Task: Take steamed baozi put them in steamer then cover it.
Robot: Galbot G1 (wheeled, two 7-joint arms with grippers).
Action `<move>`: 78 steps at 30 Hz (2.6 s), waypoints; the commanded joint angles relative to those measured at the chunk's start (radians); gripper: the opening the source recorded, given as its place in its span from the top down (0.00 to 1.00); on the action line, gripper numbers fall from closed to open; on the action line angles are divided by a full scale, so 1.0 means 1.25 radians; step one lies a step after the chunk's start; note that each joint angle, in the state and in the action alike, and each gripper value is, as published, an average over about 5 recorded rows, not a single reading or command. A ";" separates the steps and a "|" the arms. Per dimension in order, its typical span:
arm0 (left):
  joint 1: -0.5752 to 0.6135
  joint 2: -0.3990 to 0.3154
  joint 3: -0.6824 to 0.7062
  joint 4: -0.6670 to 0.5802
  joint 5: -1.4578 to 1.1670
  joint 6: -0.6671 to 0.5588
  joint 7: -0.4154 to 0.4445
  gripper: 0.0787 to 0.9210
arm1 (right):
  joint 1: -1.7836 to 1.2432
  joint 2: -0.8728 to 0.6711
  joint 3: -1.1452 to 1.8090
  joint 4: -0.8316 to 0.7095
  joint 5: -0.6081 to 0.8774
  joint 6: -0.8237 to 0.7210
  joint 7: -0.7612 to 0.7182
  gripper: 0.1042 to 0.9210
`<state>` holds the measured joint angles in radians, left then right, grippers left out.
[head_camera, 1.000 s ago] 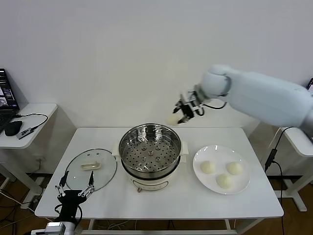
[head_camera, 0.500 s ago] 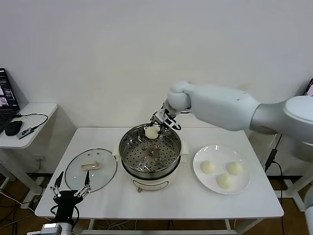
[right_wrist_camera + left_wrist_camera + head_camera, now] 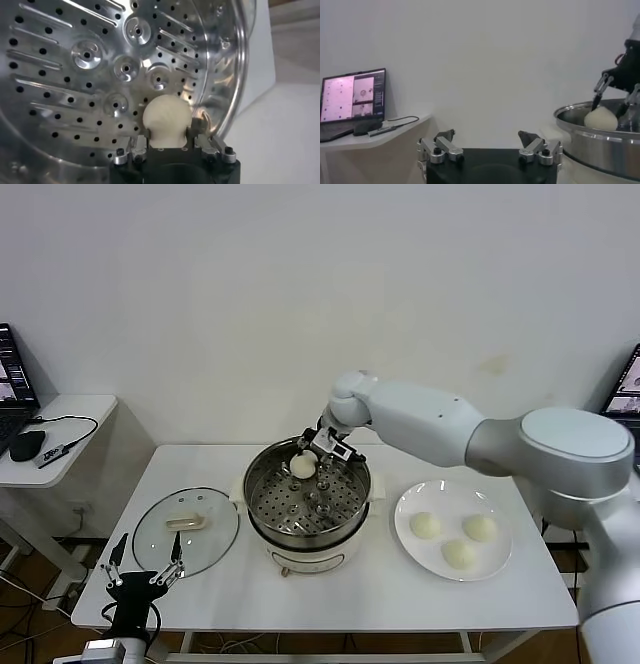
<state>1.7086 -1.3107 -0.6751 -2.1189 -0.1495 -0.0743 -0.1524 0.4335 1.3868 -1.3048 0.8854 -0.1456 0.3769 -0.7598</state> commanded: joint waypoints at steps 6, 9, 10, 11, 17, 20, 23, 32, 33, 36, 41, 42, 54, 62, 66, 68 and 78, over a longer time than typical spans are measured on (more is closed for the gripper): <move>-0.001 -0.002 0.002 -0.002 0.000 0.001 0.000 0.12 | -0.017 0.020 0.003 -0.043 -0.052 0.059 0.019 0.32; -0.002 -0.003 0.004 -0.002 0.000 0.001 0.000 0.12 | 0.006 0.008 -0.005 -0.016 -0.013 0.047 0.010 0.22; -0.002 -0.003 0.004 -0.002 0.001 0.001 0.000 0.12 | 0.020 0.001 -0.010 -0.002 0.008 0.038 0.003 0.19; -0.002 -0.003 0.005 -0.002 0.001 0.001 0.000 0.12 | 0.034 -0.006 -0.015 0.013 0.032 0.026 -0.005 0.17; 0.001 -0.001 0.010 -0.017 0.002 0.014 0.000 0.12 | 0.142 -0.076 -0.058 0.159 0.239 -0.112 -0.083 0.12; 0.004 0.002 0.015 -0.026 0.003 0.031 -0.003 0.12 | 0.196 -0.129 -0.073 0.255 0.335 -0.202 -0.111 0.12; 0.003 0.005 0.019 -0.034 0.004 0.050 -0.008 0.12 | 0.245 -0.192 -0.082 0.337 0.394 -0.282 -0.127 0.12; 0.013 0.013 0.031 -0.060 0.025 0.077 -0.005 0.12 | 0.299 -0.420 -0.088 0.500 0.388 -0.499 -0.156 0.12; 0.015 0.013 0.034 -0.062 0.029 0.078 -0.004 0.12 | 0.298 -0.446 -0.084 0.514 0.389 -0.519 -0.160 0.12; 0.018 0.013 0.041 -0.066 0.039 0.080 -0.003 0.12 | 0.289 -0.538 -0.068 0.558 0.399 -0.574 -0.164 0.12; 0.022 0.017 0.047 -0.063 0.045 0.080 -0.002 0.12 | 0.242 -0.674 -0.045 0.604 0.371 -0.620 -0.168 0.12; 0.022 0.018 0.048 -0.062 0.047 0.079 -0.001 0.12 | 0.224 -0.695 -0.039 0.608 0.356 -0.622 -0.170 0.12; 0.030 0.010 0.054 -0.061 0.073 0.079 0.006 0.12 | -0.028 -0.735 0.069 0.578 0.244 -0.632 -0.147 0.12; 0.035 0.006 0.049 -0.056 0.076 0.078 0.007 0.12 | -0.181 -0.675 0.181 0.488 0.196 -0.641 -0.129 0.12; 0.035 0.008 0.048 -0.049 0.078 0.078 0.007 0.12 | -0.246 -0.633 0.229 0.438 0.174 -0.632 -0.124 0.12; 0.035 0.009 0.046 -0.046 0.078 0.078 0.007 0.12 | -0.267 -0.606 0.248 0.414 0.169 -0.628 -0.121 0.12; 0.031 0.013 0.039 -0.040 0.078 0.079 0.008 0.12 | -0.300 -0.492 0.272 0.324 0.169 -0.622 -0.119 0.12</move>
<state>1.7466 -1.2952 -0.6265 -2.1695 -0.0541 0.0236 -0.1424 0.1468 0.6771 -1.0233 1.3822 0.0867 -0.3969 -0.9117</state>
